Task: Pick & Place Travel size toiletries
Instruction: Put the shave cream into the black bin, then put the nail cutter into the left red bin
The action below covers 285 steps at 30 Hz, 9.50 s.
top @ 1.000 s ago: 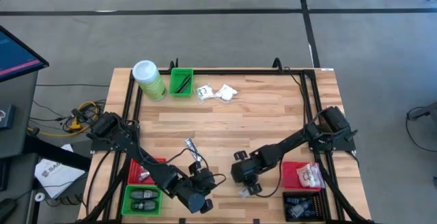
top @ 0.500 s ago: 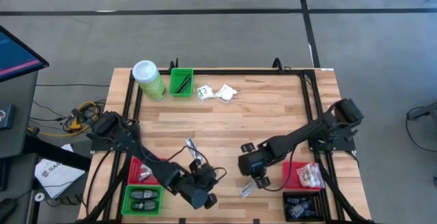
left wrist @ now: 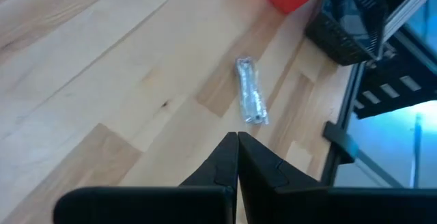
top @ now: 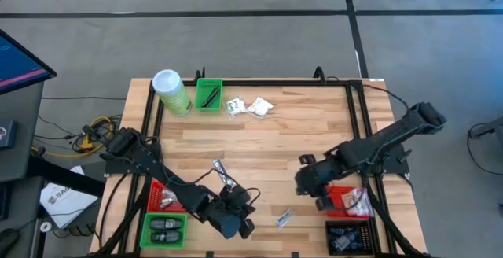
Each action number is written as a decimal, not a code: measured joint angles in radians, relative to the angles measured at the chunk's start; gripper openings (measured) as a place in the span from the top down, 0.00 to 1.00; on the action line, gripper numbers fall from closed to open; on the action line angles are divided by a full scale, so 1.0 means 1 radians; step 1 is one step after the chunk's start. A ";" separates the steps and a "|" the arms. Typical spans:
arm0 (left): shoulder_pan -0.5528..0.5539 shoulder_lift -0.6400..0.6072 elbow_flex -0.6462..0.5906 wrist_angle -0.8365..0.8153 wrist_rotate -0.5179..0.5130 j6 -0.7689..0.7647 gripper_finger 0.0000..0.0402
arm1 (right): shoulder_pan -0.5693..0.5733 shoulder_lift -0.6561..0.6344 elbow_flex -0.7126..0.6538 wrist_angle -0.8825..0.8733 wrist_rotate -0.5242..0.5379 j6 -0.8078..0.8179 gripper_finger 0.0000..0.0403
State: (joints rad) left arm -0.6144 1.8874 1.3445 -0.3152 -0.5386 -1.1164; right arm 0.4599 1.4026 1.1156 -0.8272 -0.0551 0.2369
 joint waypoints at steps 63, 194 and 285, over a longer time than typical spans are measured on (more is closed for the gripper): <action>-0.099 0.000 0.000 0.080 0.031 0.038 1.00 | 0.621 0.320 -0.005 0.017 0.057 0.672 0.74; -0.033 0.000 0.000 0.074 -0.067 0.019 1.00 | 0.096 0.474 0.021 0.365 0.019 -0.431 0.35; 0.310 -0.443 0.000 0.697 -0.081 0.954 0.51 | -0.373 -0.040 0.624 0.237 -0.187 0.135 0.89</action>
State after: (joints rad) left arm -0.3048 1.4441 1.3445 0.3819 -0.6192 -0.1621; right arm 0.0867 1.3628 1.7401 -0.5899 -0.2417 0.3721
